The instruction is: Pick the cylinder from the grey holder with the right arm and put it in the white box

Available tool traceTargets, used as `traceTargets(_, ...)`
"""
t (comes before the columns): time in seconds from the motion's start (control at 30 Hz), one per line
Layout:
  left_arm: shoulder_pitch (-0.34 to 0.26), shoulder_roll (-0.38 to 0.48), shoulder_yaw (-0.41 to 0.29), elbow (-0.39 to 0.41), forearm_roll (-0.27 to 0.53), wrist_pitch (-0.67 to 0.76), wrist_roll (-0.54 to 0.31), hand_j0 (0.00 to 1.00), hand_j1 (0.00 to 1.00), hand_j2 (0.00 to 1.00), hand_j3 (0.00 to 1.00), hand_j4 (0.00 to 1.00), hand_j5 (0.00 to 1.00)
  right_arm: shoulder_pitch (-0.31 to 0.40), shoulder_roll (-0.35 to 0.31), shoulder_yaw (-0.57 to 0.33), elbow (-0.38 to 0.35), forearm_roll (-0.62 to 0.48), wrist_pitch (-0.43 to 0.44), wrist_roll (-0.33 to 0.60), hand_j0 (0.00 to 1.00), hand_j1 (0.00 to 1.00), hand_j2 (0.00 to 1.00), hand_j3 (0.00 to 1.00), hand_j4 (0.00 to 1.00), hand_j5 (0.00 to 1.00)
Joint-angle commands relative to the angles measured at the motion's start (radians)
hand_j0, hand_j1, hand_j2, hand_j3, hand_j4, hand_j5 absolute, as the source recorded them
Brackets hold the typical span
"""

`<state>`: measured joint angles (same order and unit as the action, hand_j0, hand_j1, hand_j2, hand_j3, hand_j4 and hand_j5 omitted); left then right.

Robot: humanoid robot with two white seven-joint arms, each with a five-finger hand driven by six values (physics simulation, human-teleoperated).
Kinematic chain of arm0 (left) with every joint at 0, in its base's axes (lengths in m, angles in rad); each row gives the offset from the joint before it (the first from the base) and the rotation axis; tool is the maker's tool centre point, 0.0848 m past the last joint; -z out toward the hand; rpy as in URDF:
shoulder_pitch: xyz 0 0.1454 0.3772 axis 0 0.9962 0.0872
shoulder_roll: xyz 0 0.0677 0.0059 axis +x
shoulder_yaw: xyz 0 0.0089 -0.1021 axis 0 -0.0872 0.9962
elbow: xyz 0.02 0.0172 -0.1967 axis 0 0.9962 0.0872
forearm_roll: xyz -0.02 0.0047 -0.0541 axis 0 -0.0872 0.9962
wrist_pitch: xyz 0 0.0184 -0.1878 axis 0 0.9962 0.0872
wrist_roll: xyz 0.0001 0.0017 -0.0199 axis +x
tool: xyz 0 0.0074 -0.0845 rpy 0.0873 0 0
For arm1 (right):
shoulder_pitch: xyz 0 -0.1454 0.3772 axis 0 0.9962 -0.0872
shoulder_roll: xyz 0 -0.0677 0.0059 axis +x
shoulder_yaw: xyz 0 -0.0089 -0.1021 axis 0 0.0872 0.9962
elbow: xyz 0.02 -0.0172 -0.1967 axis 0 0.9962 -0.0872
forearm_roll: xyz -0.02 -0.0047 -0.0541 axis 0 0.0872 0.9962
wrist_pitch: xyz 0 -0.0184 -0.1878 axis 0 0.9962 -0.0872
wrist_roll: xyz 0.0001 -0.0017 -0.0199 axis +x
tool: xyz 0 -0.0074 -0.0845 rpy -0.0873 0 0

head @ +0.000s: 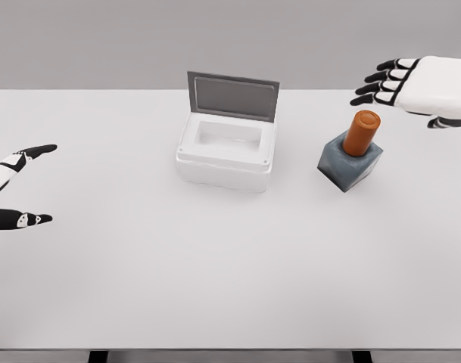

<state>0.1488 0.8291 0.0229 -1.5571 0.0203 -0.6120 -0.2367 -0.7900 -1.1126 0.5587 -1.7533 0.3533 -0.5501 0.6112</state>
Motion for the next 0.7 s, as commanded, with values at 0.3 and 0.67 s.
traceTargets(0.3, -0.002, -0.036, -0.001, -0.005, 0.021, 0.001, 0.007, 1.0, 1.0, 1.0, 1.0, 1.0, 1.0, -0.009, 0.045, 0.044, 0.041, -0.234, 0.423, 0.0, 1.0, 1.0, 1.0, 1.0, 1.0, 1.0)
traceTargets(0.67, 0.0, -0.09, -0.003, -0.009, 0.072, 0.001, 0.007, 1.0, 1.0, 1.0, 1.0, 1.0, 1.0, -0.029, 0.116, 0.187, 0.104, -0.112, 0.357, 0.0, 1.0, 1.0, 1.0, 1.0, 1.0, 1.0)
